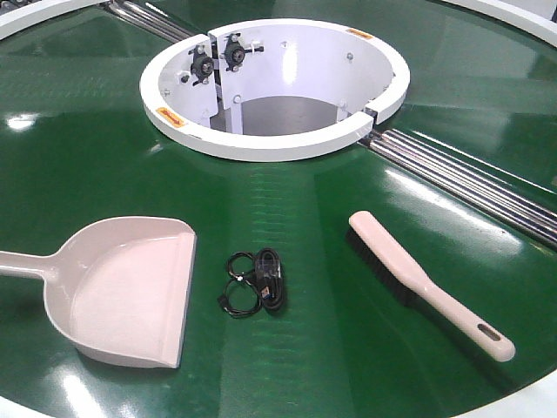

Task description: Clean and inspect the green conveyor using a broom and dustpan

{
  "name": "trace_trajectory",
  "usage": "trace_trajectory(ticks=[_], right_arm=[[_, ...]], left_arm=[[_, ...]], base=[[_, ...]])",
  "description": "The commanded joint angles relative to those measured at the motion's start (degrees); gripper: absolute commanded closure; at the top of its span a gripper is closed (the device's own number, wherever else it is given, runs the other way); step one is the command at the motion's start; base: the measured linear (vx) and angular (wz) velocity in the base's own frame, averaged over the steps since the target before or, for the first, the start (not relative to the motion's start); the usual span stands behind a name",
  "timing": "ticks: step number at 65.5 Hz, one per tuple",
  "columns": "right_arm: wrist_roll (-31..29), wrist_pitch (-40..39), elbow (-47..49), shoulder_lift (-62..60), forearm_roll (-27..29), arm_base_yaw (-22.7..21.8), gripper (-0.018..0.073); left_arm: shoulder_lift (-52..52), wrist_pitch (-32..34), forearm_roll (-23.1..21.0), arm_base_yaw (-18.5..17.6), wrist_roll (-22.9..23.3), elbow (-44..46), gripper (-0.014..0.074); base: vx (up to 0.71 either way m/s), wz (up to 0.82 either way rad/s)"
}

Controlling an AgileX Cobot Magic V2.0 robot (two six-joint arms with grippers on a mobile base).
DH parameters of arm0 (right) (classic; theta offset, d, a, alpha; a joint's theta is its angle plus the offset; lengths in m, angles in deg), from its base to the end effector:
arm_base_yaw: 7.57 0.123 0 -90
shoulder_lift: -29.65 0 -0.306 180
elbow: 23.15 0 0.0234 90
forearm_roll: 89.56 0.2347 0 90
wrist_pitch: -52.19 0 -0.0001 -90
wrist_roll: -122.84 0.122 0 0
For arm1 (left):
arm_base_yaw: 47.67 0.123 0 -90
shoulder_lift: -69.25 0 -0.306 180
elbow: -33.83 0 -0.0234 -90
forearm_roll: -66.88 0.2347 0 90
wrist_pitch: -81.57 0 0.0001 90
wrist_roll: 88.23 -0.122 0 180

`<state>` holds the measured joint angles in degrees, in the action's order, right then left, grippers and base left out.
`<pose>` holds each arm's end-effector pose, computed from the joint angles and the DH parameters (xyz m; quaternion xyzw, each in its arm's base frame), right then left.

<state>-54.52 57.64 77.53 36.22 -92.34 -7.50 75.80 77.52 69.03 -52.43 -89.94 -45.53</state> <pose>0.0504 -0.0005 0.1952 0.0004 0.7153 -0.0020 0.6988 0.0503 -0.0039 0.1980 0.0522 0.7049 -0.0047 0.7074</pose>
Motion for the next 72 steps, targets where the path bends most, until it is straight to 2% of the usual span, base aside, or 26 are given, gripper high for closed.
trace_trajectory(ticks=[1, 27, 36, 41, 47, 55, 66, 72], right_arm=[[-0.5, -4.3, -0.2, -0.6, -0.5, -0.5, 0.0568], [-0.5, -4.3, -0.2, -0.6, -0.2, -0.5, 0.0568], [-0.5, -4.3, -0.2, -0.6, 0.4, -0.5, 0.0568], [-0.5, -4.3, -0.2, -0.6, 0.4, -0.5, 0.0568], [-0.5, -4.3, -0.2, -0.6, 0.4, -0.5, 0.0568], [-0.5, -4.3, -0.2, -0.6, 0.4, -0.5, 0.0568], [-0.5, -4.3, -0.2, -0.6, 0.4, -0.5, 0.0568], [-0.5, -4.3, -0.2, -0.6, 0.4, -0.5, 0.0568]], left_arm=[[-0.8, 4.1, -0.1, 0.0, 0.6, -0.5, 0.0603], [-0.8, 5.2, -0.1, 0.0, 0.5, -0.4, 0.0603], [-0.8, 9.3, 0.6, 0.0, -3.1, -0.1, 0.0603], [-0.8, 11.3, 0.5, 0.0, -3.1, 1.8, 0.0603], [0.4, 10.1, 0.4, 0.0, -2.8, 6.5, 0.0603], [7.2, 5.8, -2.1, 0.0, -2.5, 14.8, 0.0603], [19.5, -10.6, -2.1, 0.0, -2.5, 28.0, 0.0603], [25.2, -16.8, -3.0, 0.0, -2.4, 32.0, 0.0603]], base=[[0.0, 0.0], [0.0, 0.0], [0.0, 0.0], [0.0, 0.0], [0.0, 0.0], [0.0, 0.0], [0.0, 0.0], [0.0, 0.0]])
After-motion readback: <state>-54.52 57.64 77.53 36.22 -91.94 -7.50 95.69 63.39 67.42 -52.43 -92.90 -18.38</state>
